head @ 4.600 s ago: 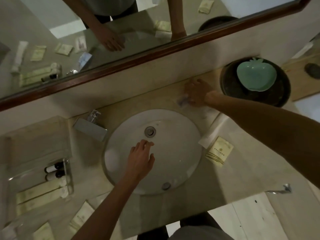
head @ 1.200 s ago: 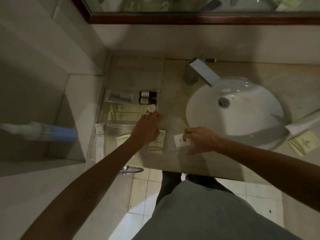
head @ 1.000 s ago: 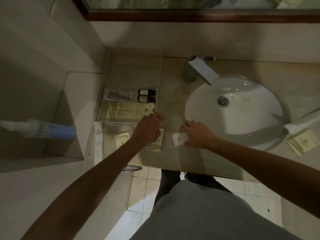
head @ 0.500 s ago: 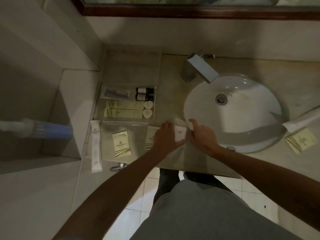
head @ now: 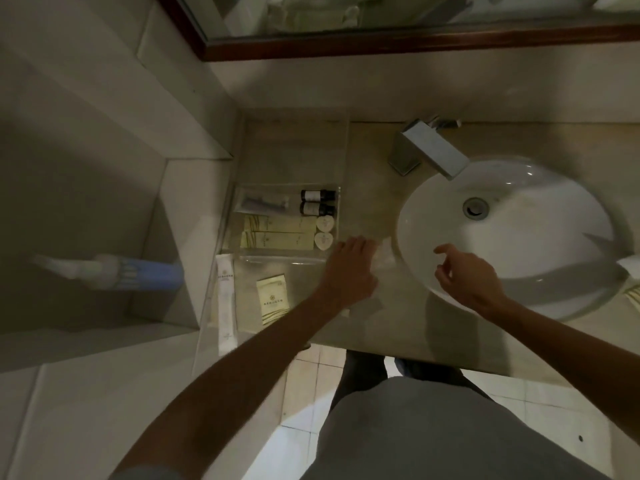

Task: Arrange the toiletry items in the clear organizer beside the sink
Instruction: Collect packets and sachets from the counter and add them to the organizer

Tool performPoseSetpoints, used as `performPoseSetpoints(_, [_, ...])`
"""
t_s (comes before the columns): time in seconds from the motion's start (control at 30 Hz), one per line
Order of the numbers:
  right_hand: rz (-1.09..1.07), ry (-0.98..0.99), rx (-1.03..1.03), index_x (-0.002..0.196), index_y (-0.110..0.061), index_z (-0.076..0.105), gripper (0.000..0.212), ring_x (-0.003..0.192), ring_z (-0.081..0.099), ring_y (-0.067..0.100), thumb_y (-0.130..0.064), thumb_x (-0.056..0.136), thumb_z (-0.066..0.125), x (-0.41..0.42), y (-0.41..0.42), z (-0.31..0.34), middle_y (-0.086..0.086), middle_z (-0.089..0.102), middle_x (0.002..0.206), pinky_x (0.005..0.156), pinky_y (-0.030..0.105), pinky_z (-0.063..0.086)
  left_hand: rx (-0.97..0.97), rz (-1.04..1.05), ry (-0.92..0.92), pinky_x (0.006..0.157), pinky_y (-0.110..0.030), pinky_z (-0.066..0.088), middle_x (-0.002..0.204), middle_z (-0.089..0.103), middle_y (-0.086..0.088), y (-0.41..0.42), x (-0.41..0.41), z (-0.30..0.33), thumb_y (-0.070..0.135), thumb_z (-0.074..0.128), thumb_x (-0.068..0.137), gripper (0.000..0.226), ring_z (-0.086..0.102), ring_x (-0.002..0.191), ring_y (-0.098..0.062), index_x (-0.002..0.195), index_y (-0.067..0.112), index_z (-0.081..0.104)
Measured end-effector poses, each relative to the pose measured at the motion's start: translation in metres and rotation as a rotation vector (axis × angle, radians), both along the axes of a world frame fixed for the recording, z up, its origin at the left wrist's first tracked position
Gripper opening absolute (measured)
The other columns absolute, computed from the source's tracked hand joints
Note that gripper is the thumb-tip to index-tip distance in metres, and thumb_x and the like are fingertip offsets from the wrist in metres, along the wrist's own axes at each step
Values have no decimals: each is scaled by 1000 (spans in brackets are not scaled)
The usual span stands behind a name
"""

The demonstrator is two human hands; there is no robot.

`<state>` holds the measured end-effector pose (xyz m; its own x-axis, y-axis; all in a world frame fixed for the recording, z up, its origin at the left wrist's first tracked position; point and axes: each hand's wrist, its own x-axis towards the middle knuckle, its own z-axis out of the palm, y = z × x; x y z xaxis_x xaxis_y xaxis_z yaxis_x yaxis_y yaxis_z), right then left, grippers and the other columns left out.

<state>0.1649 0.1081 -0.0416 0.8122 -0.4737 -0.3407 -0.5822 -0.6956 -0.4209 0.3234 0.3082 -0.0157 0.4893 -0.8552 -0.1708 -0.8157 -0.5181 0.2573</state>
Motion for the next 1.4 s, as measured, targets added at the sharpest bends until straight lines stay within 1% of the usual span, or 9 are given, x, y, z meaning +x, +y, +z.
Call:
performPoseSetpoints(0.13, [77, 25, 54, 127, -21, 52, 35, 74, 59, 15, -25, 92, 56, 16, 14, 0, -3, 66, 87, 67, 32, 48, 18, -9, -129, 93, -40, 45, 113, 61, -7, 40, 105, 25, 23, 62, 71, 51, 57, 102, -25, 120, 14, 54])
performPoseSetpoints(0.3, [180, 32, 75, 126, -22, 55, 35, 88, 63, 22, -24, 92, 58, 56, 44, 7, -2, 68, 97, 69, 29, 42, 239, -14, -186, 98, -45, 40, 126, 56, -10, 65, 208, 16, 27, 61, 75, 59, 53, 114, -29, 130, 13, 48])
performPoseSetpoints(0.5, [133, -12, 110, 126, -24, 55, 34, 79, 56, 13, -23, 92, 58, 83, 75, 4, -2, 68, 98, 70, 26, 39, 205, -77, -138, 96, -44, 39, 124, 56, -11, 66, 232, -7, 18, 63, 78, 49, 52, 112, -30, 126, 11, 52])
performPoseSetpoints(0.63, [138, -1, 96, 125, -25, 54, 33, 75, 54, 12, -23, 92, 58, 83, 81, 4, -3, 68, 97, 68, 26, 38, 40, -82, -221, 96, -40, 42, 120, 57, -8, 84, 227, -12, 30, 62, 79, 50, 52, 109, -27, 125, 14, 52])
performPoseSetpoints(0.77, [176, 12, 83, 123, -25, 56, 32, 78, 59, 15, -22, 92, 58, 82, 86, 4, -3, 68, 98, 69, 28, 41, 51, -196, -213, 96, -42, 45, 127, 55, -8, 100, 225, -20, 32, 69, 78, 49, 53, 112, -27, 122, 15, 56])
performPoseSetpoints(0.93, [207, 16, 70, 123, -25, 57, 31, 77, 51, 9, -20, 92, 57, 86, 95, 9, -3, 68, 100, 71, 28, 43, 86, -89, -179, 97, -41, 43, 128, 52, -7, 96, 227, -17, 26, 71, 73, 57, 49, 117, -26, 126, 15, 51])
performPoseSetpoints(1.13, [262, 2, 47, 123, -23, 59, 30, 82, 57, 14, -20, 93, 57, 89, 100, 15, -2, 68, 105, 71, 28, 42, -125, 41, -99, 88, -37, 46, 120, 54, -9, 102, 144, 1, 35, 64, 74, 55, 50, 105, -22, 122, 13, 51])
performPoseSetpoints(1.23, [290, -16, 65, 120, -23, 60, 28, 79, 52, 11, -21, 92, 58, 91, 103, 14, -2, 67, 107, 68, 26, 39, -89, 335, -60, 81, -35, 51, 114, 52, -6, 132, 90, -4, 41, 67, 76, 52, 51, 99, -19, 117, 14, 48])
performPoseSetpoints(1.4, [468, -1, -91, 115, -23, 59, 27, 95, 61, 16, -35, 91, 53, 101, 114, 17, -3, 63, 114, 73, 32, 56, 219, 781, 97, 92, -44, 49, 131, 44, -18, 180, 35, -24, 65, 73, 65, 98, 48, 114, -33, 134, 9, 31])
